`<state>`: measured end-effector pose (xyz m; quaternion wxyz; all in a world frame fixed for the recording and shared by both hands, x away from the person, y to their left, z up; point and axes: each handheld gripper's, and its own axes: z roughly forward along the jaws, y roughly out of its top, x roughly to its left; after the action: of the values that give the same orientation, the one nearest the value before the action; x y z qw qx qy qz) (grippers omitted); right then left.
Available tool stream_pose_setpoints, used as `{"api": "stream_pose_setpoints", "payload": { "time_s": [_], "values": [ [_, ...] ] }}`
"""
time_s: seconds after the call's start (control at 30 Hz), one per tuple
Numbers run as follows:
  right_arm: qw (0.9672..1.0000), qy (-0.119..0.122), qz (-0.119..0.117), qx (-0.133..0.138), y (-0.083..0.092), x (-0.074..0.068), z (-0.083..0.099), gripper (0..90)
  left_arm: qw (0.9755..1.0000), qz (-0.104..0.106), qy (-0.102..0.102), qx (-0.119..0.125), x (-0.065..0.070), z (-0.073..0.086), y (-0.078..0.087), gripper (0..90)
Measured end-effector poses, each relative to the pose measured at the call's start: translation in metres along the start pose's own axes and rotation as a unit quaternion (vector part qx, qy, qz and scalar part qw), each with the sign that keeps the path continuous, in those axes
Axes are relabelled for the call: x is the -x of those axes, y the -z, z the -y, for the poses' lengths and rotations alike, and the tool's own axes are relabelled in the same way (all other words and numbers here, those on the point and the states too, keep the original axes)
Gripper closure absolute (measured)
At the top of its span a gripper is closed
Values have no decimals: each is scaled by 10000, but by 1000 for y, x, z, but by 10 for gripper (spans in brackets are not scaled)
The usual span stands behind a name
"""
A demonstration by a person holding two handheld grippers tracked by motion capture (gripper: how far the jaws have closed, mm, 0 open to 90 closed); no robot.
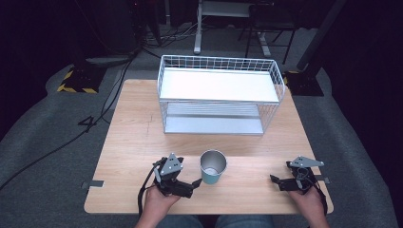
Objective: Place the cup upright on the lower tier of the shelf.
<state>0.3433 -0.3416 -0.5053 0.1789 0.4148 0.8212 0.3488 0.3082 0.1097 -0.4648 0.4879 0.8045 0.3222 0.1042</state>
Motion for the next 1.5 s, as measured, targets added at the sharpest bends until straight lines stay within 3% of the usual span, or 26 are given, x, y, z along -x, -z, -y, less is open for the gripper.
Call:
{"api": "stream_pose_setpoints", "payload": {
  "time_s": [0.13,0.4,0.67,1.0,1.27,1.5],
  "values": [
    [10000,1,3,0,0,0,0,63,10000,46,41,42,4,-1,-10,3],
    [10000,-12,-1,3,0,0,0,64,9997,115,-196,32,12,-4,-29,3],
    [10000,-54,52,6,0,0,0,64,9997,97,-103,179,13,-4,-42,1],
    [9999,-68,76,15,0,0,0,68,9992,162,-194,310,15,-1,-54,10],
    [9999,-79,73,21,0,0,0,69,9991,195,-201,312,19,2,-67,88],
    [9999,-100,93,16,0,0,0,69,9991,120,-250,327,19,3,-68,179]
  ]
}}
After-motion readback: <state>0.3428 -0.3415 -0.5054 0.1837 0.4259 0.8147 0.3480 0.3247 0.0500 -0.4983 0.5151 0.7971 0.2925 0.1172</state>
